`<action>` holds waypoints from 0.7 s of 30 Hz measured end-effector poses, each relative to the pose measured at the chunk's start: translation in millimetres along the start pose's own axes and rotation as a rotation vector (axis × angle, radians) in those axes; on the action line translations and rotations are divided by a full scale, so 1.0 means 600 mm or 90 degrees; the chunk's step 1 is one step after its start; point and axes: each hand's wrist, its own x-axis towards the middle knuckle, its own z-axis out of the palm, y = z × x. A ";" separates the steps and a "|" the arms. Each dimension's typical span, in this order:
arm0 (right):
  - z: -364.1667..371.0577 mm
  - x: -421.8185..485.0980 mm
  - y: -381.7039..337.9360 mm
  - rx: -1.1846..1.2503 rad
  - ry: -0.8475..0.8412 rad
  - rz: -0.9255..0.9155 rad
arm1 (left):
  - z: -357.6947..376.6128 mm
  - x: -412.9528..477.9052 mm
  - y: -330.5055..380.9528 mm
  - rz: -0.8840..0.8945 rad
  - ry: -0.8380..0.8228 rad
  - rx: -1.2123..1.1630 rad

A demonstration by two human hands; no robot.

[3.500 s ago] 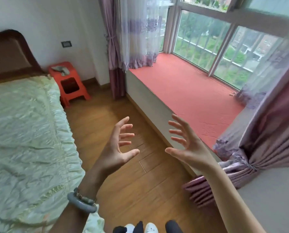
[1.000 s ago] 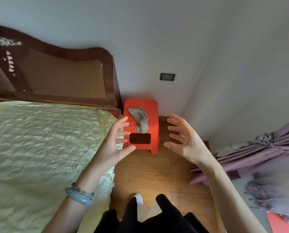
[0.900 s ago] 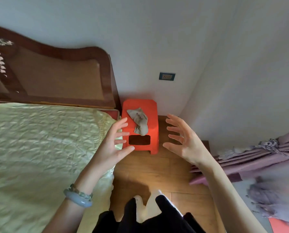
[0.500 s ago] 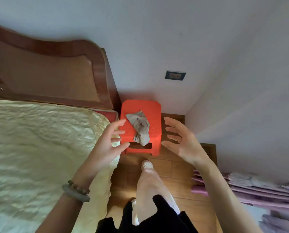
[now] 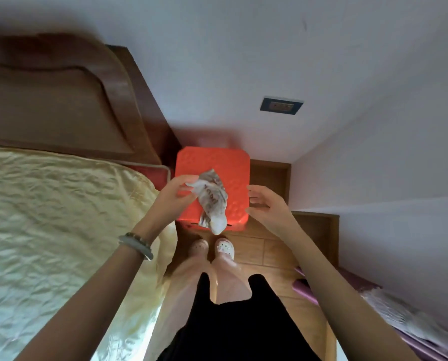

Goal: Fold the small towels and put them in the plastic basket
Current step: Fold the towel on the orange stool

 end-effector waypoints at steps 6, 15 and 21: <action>0.038 0.095 0.104 -0.003 0.038 0.107 | 0.029 0.113 -0.102 -0.037 0.010 0.061; 0.106 0.186 0.219 -0.016 0.148 0.180 | 0.108 0.259 -0.219 0.019 -0.021 0.182; 0.124 0.215 0.251 0.004 0.172 0.164 | 0.145 0.323 -0.281 0.066 -0.021 0.326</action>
